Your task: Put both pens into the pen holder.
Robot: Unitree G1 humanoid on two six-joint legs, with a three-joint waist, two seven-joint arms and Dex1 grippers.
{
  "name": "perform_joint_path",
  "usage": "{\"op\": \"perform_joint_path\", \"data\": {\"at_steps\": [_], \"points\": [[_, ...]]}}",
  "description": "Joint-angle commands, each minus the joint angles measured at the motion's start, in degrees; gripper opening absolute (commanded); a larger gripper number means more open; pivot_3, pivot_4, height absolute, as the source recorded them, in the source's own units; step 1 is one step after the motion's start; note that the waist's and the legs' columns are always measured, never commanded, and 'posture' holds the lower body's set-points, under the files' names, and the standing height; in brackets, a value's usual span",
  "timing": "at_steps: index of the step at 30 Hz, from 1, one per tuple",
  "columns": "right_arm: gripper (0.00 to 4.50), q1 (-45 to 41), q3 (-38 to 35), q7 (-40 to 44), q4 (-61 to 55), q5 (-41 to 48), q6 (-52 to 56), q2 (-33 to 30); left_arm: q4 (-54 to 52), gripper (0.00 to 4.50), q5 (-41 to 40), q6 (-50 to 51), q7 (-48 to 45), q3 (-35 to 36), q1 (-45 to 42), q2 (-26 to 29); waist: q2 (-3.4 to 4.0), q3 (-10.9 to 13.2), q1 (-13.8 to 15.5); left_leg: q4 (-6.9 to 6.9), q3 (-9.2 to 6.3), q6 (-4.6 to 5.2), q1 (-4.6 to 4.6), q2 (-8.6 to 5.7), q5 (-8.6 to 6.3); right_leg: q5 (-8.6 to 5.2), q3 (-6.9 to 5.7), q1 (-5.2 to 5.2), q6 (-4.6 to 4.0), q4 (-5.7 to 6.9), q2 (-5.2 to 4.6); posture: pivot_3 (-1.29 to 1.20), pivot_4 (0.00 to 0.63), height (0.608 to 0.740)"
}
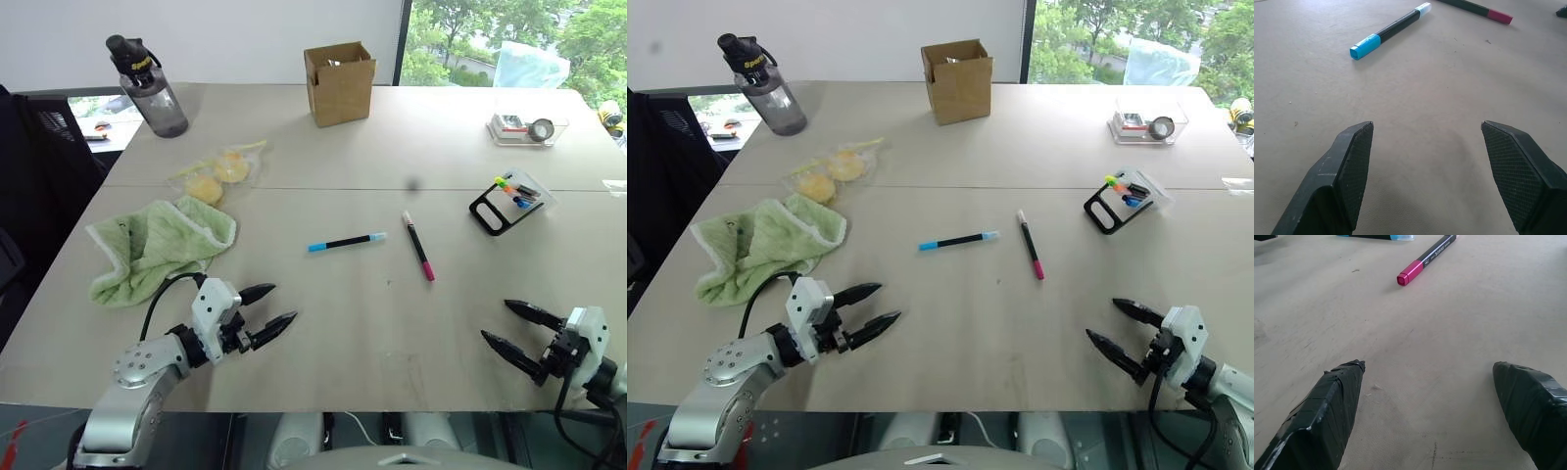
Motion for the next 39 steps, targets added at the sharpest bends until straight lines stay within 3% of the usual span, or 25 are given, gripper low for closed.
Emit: {"op": "perform_joint_path", "data": {"at_steps": [1,27,39], "points": [[4.48,-0.08,-1.1,-0.38,-2.52,1.01,0.9,-0.23,-0.23,3.64,0.06,-1.32,0.11,0.3,-0.71,0.07,0.0,0.0,0.0,0.0,0.0,0.0,0.0,0.0,0.0,0.0,0.0,0.0,0.0,0.0,0.0,0.0,0.15,0.736],[4.48,-0.01,-0.85,-0.95,-3.82,0.9,0.89,2.05,10.12,3.64,-0.46,-2.85,-1.07,-0.24,-14.24,-0.14,-0.02,0.01,0.02,0.08,0.04,0.02,0.04,0.0,0.01,0.02,-0.02,0.03,0.06,0.12,0.24,0.0,0.15,0.736],[4.48,-2.76,1.42,-1.11,-13.69,4.17,8.41,0.67,30.58,3.64,9.14,-7.61,-4.4,-9.7,-38.15,-2.22,-0.1,0.05,0.04,0.29,0.03,0.03,0.01,-0.03,0.02,0.14,-0.03,0.1,0.28,0.16,0.6,0.0,0.15,0.736]]}}
